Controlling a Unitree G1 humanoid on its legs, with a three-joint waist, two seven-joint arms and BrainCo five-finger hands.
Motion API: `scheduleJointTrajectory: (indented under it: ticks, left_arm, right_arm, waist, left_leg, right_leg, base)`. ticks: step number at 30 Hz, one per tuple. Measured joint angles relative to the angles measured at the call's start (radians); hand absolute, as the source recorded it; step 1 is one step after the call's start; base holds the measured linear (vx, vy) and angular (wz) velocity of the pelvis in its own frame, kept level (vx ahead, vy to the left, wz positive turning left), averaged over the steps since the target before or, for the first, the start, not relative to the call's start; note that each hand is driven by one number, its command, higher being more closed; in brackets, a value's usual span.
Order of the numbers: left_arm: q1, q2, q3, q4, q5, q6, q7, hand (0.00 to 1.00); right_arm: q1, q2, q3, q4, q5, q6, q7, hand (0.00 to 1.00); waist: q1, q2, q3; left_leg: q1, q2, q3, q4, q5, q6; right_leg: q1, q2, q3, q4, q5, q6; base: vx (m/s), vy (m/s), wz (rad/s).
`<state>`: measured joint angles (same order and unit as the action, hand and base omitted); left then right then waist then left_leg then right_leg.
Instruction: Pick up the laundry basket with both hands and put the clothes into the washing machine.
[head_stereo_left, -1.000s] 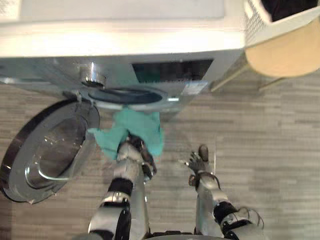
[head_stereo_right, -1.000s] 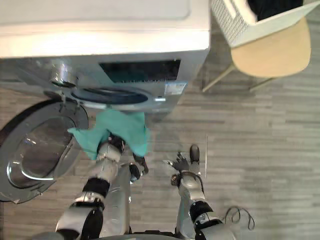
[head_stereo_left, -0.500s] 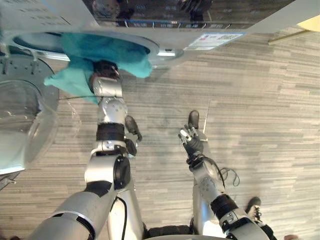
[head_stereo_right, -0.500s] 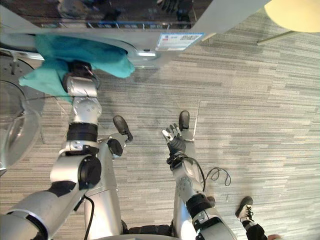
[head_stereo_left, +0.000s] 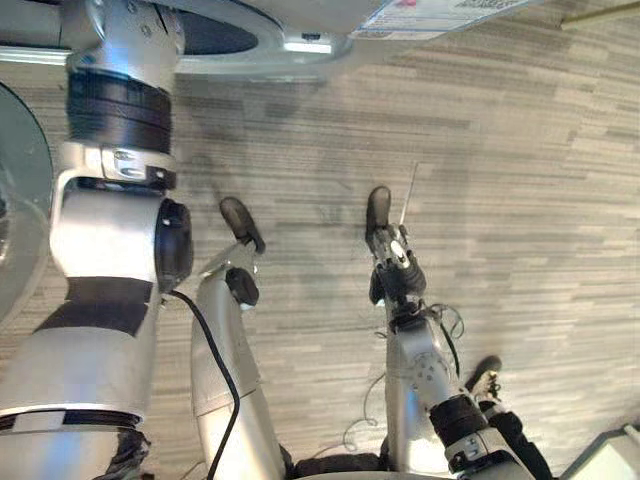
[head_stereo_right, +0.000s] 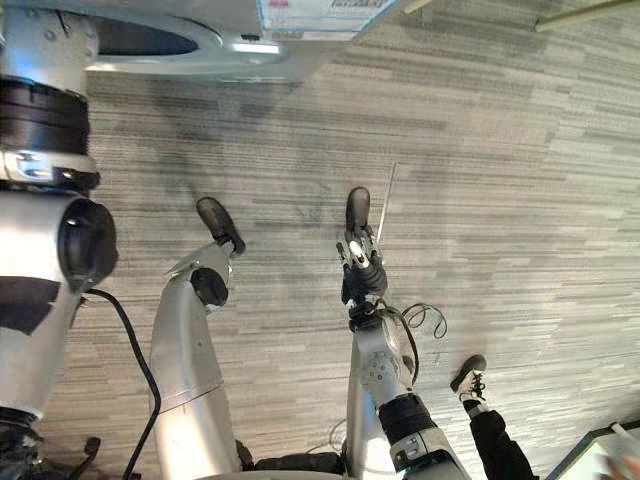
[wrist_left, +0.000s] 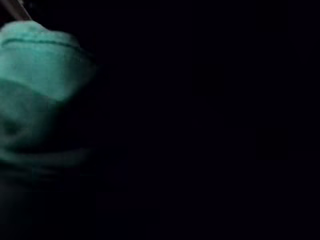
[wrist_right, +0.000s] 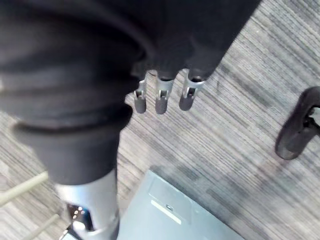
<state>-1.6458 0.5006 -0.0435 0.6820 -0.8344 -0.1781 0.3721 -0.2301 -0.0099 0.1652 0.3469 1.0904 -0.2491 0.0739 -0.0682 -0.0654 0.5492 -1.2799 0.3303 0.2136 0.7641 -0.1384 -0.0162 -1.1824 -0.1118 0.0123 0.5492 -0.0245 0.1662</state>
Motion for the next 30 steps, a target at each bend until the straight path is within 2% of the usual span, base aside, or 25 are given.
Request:
scheduleJointTrajectory:
  ticks: [1,3,5,6,7,8,9,11,13,15,19,21,23,25,30]
  left_arm:
    - [-0.001,0.012,-0.007,0.0,0.044,0.005,-0.002,0.0]
    - [-0.005,0.037,-0.011,0.0,0.207,0.039,0.019,0.0]
    - [-0.008,0.057,-0.079,0.001,0.581,0.107,0.069,0.0]
    - [-0.007,0.065,-0.109,0.001,0.684,0.126,0.074,0.0]
    - [0.002,0.074,-0.153,0.001,1.106,0.186,0.046,0.0]
    - [0.009,0.073,-0.167,0.0,1.204,0.198,0.039,0.0]
    - [0.052,0.071,-0.196,0.0,1.399,0.215,0.026,0.0]
    - [0.108,0.074,-0.205,0.0,1.531,0.219,0.007,0.0]
    - [0.167,0.096,-0.214,0.0,1.614,0.219,-0.027,0.0]
    - [0.195,0.11,-0.214,0.007,1.647,0.22,-0.047,0.0]
    - [0.2,0.109,-0.142,0.022,1.659,0.279,-0.045,0.0]
    - [0.199,0.106,-0.072,0.022,1.608,0.309,-0.04,0.0]
    - [0.197,0.103,-0.049,0.022,1.566,0.325,-0.037,0.0]
    - [0.182,0.097,-0.024,0.022,1.511,0.333,-0.016,0.0]
    - [0.178,0.089,0.015,-0.02,1.452,0.334,0.036,0.0]
  right_arm:
    - [0.004,-0.001,-0.013,-0.001,0.0,-0.005,0.004,0.0]
    - [0.011,-0.015,-0.051,-0.001,0.0,-0.015,0.019,0.0]
    - [0.033,-0.063,-0.061,-0.002,-0.001,-0.02,0.048,0.0]
    - [0.039,-0.072,-0.067,-0.001,-0.001,-0.02,0.057,0.0]
    - [0.062,-0.098,-0.073,0.006,0.001,-0.024,0.088,0.0]
    - [0.072,-0.101,-0.071,0.008,0.001,-0.026,0.095,0.0]
    - [0.095,-0.125,-0.066,0.031,0.005,-0.026,0.11,0.0]
    - [0.123,-0.139,-0.061,0.043,0.015,-0.026,0.111,0.0]
    - [0.145,-0.153,-0.044,0.068,0.033,-0.026,0.113,0.0]
    - [0.169,-0.155,-0.042,0.086,0.048,-0.026,0.112,0.0]
    - [0.186,-0.157,-0.033,0.1,0.051,-0.029,0.113,0.0]
    - [0.186,-0.154,-0.024,0.098,0.05,-0.037,0.113,0.0]
    - [0.186,-0.154,-0.018,0.098,0.048,-0.042,0.113,0.0]
    - [0.186,-0.154,-0.007,0.095,0.046,-0.054,0.113,0.0]
    - [0.185,-0.153,-0.004,0.095,0.046,-0.055,0.106,0.0]
  waist:
    - [-0.001,0.0,0.0]
    - [0.0,0.0,0.0]
    - [0.005,0.0,0.0]
    - [0.006,0.0,0.0]
    - [0.012,0.0,0.0]
    - [0.013,0.0,0.0]
    - [0.011,0.0,0.0]
    - [0.01,0.0,0.0]
    - [0.004,0.0,0.0]
    - [0.002,0.0,0.0]
    - [-0.001,0.0,0.0]
    - [-0.005,0.0,0.0]
    - [-0.006,0.0,0.0]
    - [-0.008,0.0,0.0]
    - [-0.007,0.0,0.0]
  left_leg:
    - [-0.002,0.001,-0.001,-0.004,0.003,-0.001]
    - [-0.002,-0.001,0.006,-0.032,0.019,0.0]
    - [0.002,-0.001,0.005,-0.047,0.029,-0.002]
    - [0.004,-0.003,0.006,-0.051,0.031,-0.003]
    - [0.01,-0.002,0.007,-0.05,0.033,-0.003]
    - [0.013,-0.002,0.008,-0.051,0.033,-0.003]
    - [0.029,-0.001,0.009,-0.057,0.033,-0.003]
    - [0.045,0.0,0.013,-0.067,0.035,-0.007]
    - [0.058,0.006,0.014,-0.088,0.038,-0.013]
    - [0.069,0.008,0.016,-0.11,0.044,-0.022]
    - [0.098,0.01,0.024,-0.14,0.052,-0.033]
    - [0.109,0.014,0.023,-0.15,0.055,-0.037]
    - [0.121,0.013,0.022,-0.165,0.065,-0.037]
    - [0.131,0.009,0.012,-0.189,0.08,-0.043]
    - [0.159,-0.001,0.007,-0.229,0.109,-0.051]
  right_leg:
    - [0.001,0.001,-0.002,-0.009,0.005,-0.001]
    - [0.003,0.001,-0.005,-0.045,0.024,-0.003]
    - [0.011,0.002,-0.01,-0.062,0.035,-0.007]
    - [0.013,0.002,-0.01,-0.063,0.036,-0.007]
    - [0.017,0.002,-0.011,-0.063,0.036,-0.008]
    - [0.018,0.002,-0.011,-0.063,0.036,-0.008]
    - [0.028,0.003,-0.011,-0.063,0.036,-0.008]
    - [0.035,0.003,-0.01,-0.065,0.036,-0.008]
    - [0.048,0.004,-0.011,-0.088,0.041,-0.015]
    - [0.061,0.007,-0.015,-0.117,0.05,-0.021]
    - [0.082,0.011,-0.015,-0.137,0.057,-0.028]
    - [0.094,0.016,-0.017,-0.149,0.06,-0.031]
    - [0.106,0.017,-0.022,-0.16,0.062,-0.032]
    - [0.119,0.018,-0.037,-0.17,0.063,-0.034]
    - [0.133,0.015,-0.051,-0.171,0.063,-0.035]
  base:
    - [-0.01,0.005,-0.06]
    - [0.0,0.0,0.0]
    - [-0.01,0.005,0.02]
    - [0.0,0.003,0.03]
    - [0.0,0.0,0.0]
    - [0.0,0.0,0.0]
    - [0.01,-0.008,-0.04]
    - [0.01,-0.013,-0.04]
    - [0.01,-0.019,-0.08]
    - [0.01,-0.008,-0.04]
    - [0.01,-0.013,-0.02]
    - [0.01,-0.015,-0.02]
    - [0.01,-0.022,0.05]
    - [0.01,-0.029,0.12]
    - [0.02,-0.031,0.1]
